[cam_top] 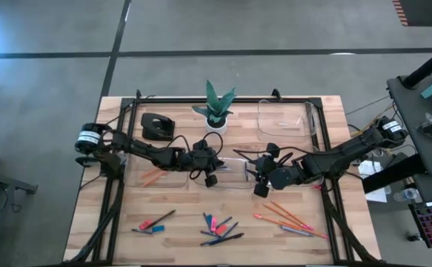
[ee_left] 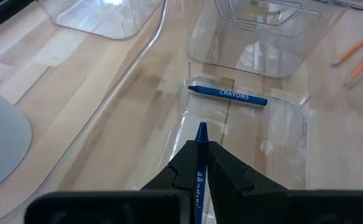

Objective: Sort crayons/erasers/pens/pencils in bins
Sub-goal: Put the blue crayon into the middle transparent bin, then put the black pen into the top right transparent bin

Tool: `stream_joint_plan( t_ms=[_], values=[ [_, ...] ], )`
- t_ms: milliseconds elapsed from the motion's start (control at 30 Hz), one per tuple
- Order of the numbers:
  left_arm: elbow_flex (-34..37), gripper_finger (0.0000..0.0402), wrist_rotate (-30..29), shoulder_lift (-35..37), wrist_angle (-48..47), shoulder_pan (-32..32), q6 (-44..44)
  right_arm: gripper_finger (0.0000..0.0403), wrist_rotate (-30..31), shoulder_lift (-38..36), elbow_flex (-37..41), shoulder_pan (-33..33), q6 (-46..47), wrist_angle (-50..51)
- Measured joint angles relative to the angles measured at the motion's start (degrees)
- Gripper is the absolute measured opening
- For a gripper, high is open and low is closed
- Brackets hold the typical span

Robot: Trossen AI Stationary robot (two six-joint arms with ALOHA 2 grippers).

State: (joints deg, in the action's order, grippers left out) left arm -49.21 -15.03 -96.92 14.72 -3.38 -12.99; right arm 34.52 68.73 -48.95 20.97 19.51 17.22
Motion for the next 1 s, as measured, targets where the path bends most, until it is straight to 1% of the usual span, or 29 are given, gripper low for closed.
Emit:
stream_joint_plan(
  t_ms=[133, 333, 433, 567, 633, 733, 800, 1000],
  values=[
    [0.0, 0.0014, 0.0, 0.0, 0.0, 0.0, -0.2, 0.0137, 0.0, 0.0, 0.0, 0.0, 0.0, 0.0],
    [0.0, 0.0060, -0.3, 0.0, -0.2, 0.0, -0.2, 0.0137, 0.0, 0.0, 0.0, 0.0, 0.0, 0.0],
    [0.0, 0.0075, -0.4, 0.0, 0.4, 0.0, -0.3, 0.0137, 0.0, 0.0, 0.0, 0.0, 0.0, 0.0],
    [0.0, 0.0083, -0.3, 0.4, 4.0, -0.6, -0.6, 0.0137, 0.0, 0.0, 0.0, 0.0, 0.0, 0.0],
    [0.0, 0.0084, -0.3, 1.9, 4.7, -1.5, -0.5, 0.0137, 0.0, 0.0, 0.0, 0.0, 0.0, 0.0],
    [0.0, 0.0084, -0.6, 4.4, 4.9, -3.9, -0.4, 0.0137, 0.0, 0.0, 0.0, 0.0, 0.0, 0.0],
    [0.1, 0.0085, -2.5, 6.1, 4.2, -6.4, -0.4, 0.0137, 0.0, 0.0, 0.0, 0.0, 0.0, 0.0],
    [0.1, 0.0085, -12.6, 10.7, -0.2, -17.6, -0.5, 0.0137, 0.0, 0.0, 0.0, 0.0, 0.0, 0.0]
  ],
)
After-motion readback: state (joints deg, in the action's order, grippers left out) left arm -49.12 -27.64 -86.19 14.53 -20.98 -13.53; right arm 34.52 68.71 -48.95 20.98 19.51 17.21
